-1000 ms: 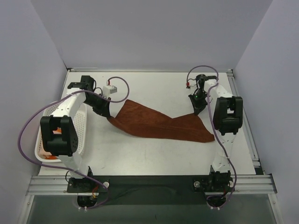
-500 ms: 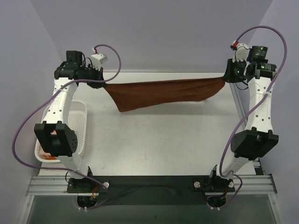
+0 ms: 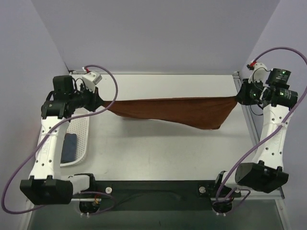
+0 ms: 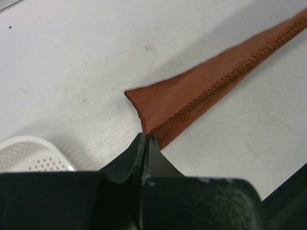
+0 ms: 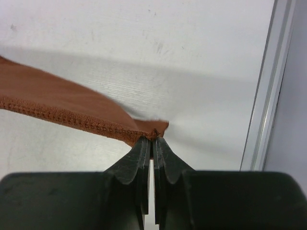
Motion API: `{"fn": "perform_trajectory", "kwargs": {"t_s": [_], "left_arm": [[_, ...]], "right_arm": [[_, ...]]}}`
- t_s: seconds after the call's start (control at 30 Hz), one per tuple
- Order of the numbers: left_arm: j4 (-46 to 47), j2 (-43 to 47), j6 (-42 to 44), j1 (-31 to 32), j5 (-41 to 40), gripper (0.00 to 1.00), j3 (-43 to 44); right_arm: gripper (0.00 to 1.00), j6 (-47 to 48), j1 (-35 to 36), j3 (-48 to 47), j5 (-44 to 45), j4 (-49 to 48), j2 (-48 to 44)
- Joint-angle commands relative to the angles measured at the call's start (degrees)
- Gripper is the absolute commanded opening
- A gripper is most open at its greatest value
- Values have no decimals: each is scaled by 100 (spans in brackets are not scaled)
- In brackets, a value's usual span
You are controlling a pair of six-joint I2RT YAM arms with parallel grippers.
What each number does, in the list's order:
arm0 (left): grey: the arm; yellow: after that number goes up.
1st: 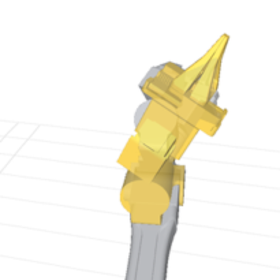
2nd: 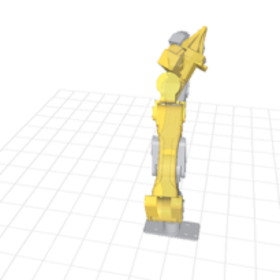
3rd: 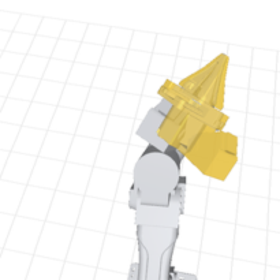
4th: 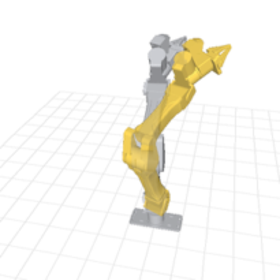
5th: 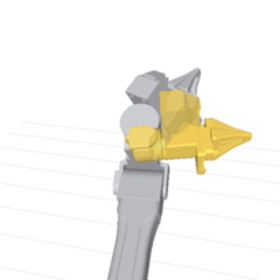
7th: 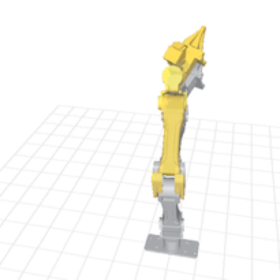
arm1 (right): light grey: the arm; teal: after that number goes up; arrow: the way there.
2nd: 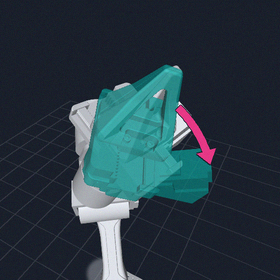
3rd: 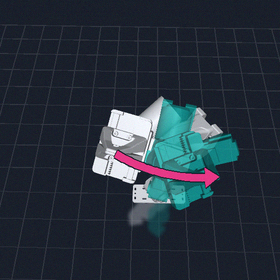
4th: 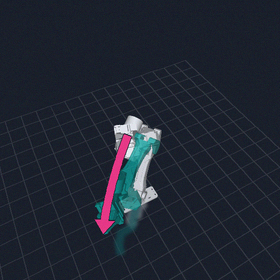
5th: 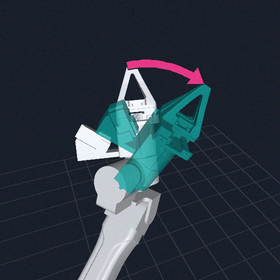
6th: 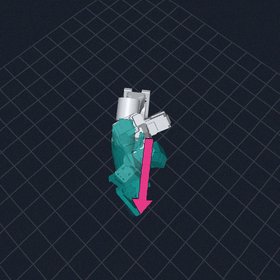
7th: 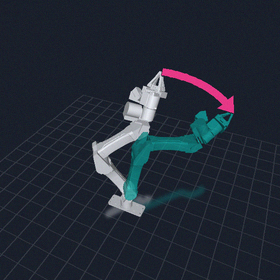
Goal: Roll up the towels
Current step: Flatten the towel
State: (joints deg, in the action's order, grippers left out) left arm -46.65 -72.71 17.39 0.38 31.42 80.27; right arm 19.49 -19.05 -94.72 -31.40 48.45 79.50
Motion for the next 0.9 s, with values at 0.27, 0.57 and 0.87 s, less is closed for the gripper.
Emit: {"fn": "perform_trajectory", "kwargs": {"t_s": [0.27, 0.57, 0.87], "left_arm": [[-177, 2768, -772, -390, -258, 0, -591], [94, 1990, -465, -364, -1129, 0, -1539], [1693, 234, -658, 164, -1937, 0, -1761]], "right_arm": [[0, 538, -723, 1594, -358, 350, -2825], [0, 82, -109, 2317, 27, -729, -1729], [0, -516, 956, 2792, 1241, -2259, -138]]}}
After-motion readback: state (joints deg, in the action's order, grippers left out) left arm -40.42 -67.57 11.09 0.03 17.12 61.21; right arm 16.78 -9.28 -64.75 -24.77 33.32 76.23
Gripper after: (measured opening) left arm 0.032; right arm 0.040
